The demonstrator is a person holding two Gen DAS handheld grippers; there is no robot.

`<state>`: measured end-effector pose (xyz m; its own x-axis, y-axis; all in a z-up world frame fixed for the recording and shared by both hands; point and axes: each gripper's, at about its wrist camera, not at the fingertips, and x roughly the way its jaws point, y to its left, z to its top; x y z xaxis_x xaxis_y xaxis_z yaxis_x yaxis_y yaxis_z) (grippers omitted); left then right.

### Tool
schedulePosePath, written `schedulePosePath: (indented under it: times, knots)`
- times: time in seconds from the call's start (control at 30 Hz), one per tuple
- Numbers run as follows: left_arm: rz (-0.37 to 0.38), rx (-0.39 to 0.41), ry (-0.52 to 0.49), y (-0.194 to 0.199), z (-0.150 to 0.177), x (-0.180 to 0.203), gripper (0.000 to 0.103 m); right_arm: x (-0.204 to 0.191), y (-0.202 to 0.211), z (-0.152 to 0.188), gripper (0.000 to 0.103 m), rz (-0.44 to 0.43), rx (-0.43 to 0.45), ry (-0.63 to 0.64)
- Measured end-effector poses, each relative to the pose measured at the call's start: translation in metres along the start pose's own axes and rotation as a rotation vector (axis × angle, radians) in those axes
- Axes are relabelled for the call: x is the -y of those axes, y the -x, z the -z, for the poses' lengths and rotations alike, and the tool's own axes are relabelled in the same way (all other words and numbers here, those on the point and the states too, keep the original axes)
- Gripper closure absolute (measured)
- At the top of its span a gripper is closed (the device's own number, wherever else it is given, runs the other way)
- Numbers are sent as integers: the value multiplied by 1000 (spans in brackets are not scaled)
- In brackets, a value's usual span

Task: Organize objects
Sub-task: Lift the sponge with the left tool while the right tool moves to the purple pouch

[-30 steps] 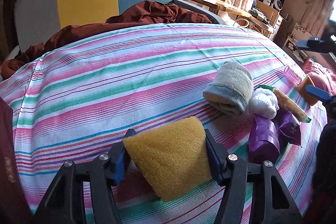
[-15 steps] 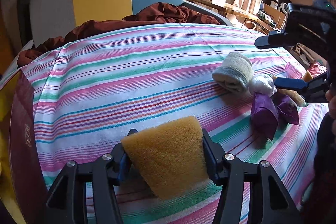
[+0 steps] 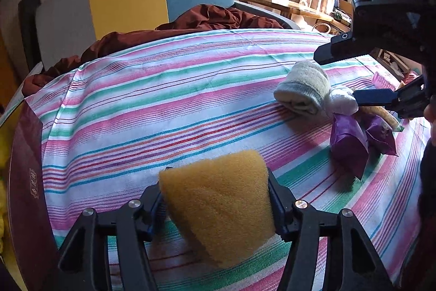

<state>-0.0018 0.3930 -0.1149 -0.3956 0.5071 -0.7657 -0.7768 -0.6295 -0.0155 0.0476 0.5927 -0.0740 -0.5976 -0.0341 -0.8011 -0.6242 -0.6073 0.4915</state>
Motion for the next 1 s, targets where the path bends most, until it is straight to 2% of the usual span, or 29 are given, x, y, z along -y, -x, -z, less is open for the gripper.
schedulePosePath:
  times: [0.17,0.37,0.53,0.7,0.83,1.0]
  knots:
    - [-10,2,-9,1,1,1,40,-2,-1,1,26,-31,-21,6]
    - [-14,0,-13,3,0,3,41,-11,-4,6,26,-5,-35,54]
    - [-20,-13,-12,15,7,2,48,-16,-3,10,26,-6,-34,87]
    - [-10,-20,3,29,20,-5,50,-20,2,15,26,-95,-106,98]
    - [12,-17,4,36,28,-11,50,-25,19,19,26,-33,-135,217]
    - [14,4,-11,35,31,-10,50,-21,11,29,26,107,-247,340]
